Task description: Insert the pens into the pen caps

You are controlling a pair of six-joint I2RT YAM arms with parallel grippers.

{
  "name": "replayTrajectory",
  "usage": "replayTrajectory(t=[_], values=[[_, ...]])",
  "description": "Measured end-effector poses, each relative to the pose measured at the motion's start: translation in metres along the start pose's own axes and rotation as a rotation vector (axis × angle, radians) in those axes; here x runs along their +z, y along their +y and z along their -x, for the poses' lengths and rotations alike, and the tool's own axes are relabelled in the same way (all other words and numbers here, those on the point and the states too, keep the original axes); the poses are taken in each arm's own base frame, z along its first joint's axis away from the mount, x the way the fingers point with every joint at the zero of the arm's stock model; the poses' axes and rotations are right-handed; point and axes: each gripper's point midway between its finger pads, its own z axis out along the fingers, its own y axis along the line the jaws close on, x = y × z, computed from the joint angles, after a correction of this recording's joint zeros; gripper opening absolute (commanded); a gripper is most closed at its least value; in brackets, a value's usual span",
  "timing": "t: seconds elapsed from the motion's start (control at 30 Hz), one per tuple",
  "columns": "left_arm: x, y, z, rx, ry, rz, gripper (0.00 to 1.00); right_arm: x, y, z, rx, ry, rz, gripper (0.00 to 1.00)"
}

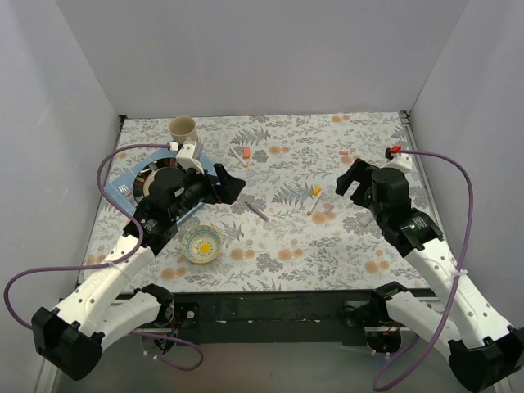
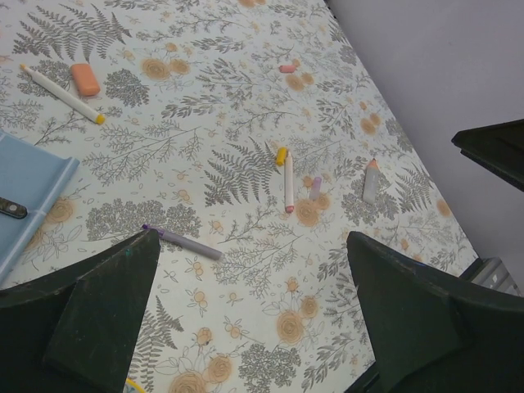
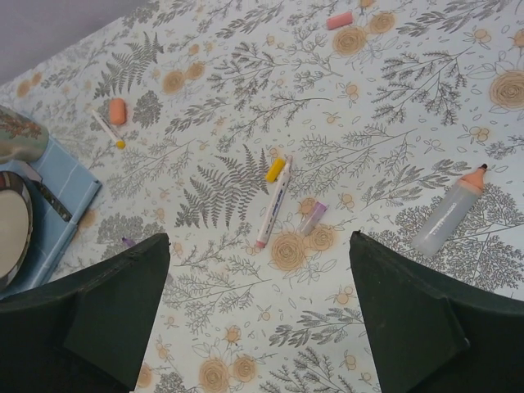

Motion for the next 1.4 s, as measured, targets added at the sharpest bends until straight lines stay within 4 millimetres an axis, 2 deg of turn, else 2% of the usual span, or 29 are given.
replayTrajectory(t=[0.13, 0.27, 0.4, 0.47, 0.63, 0.73, 0.77, 0.8, 0.87, 1.0, 1.13, 1.4], values=[[0.000, -0.001, 0.000, -0.004, 0.003, -0.005, 0.98, -0.005, -0.007, 0.006, 0.048, -0.031, -0.038, 0.97], [0.000, -0.003, -0.002, -0.007, 0.009, -0.017, 0.98, -0.008, -0.023, 0.004, 0.113, -0.047, -0.124, 0.83], [0.000, -0.005, -0.002, -0.010, 0.012, -0.024, 0.98, 0.001, -0.044, -0.004, 0.125, -0.034, -0.246, 0.76], [0.000, -0.005, -0.002, -0.010, 0.014, -0.026, 0.98, 0.012, -0.065, -0.011, 0.130, -0.004, -0.339, 0.71], [-0.001, -0.005, -0.002, -0.008, 0.012, -0.028, 0.98, 0.038, -0.133, -0.034, 0.161, 0.136, -0.567, 0.70], [-0.001, -0.005, -0.002, -0.008, 0.012, -0.028, 0.98, 0.049, -0.155, -0.052, 0.165, 0.232, -0.627, 0.60], [-0.001, -0.006, -0.002, -0.008, 0.012, -0.028, 0.98, 0.053, -0.160, -0.061, 0.158, 0.275, -0.642, 0.54], [-0.001, -0.006, -0.002, -0.008, 0.012, -0.029, 0.98, 0.057, -0.165, -0.071, 0.144, 0.322, -0.652, 0.52], [-0.001, -0.006, -0.002, -0.008, 0.012, -0.029, 0.98, 0.065, -0.171, -0.090, 0.126, 0.408, -0.663, 0.48], [-0.001, -0.006, -0.002, -0.008, 0.013, -0.032, 0.98, 0.075, -0.178, -0.119, 0.111, 0.526, -0.663, 0.46], [-0.001, -0.007, -0.003, -0.008, 0.015, -0.037, 0.98, 0.087, -0.175, -0.116, 0.119, 0.509, -0.633, 0.46], [-0.001, -0.009, -0.003, -0.007, 0.019, -0.044, 0.98, 0.095, -0.181, -0.127, 0.111, 0.538, -0.643, 0.46]])
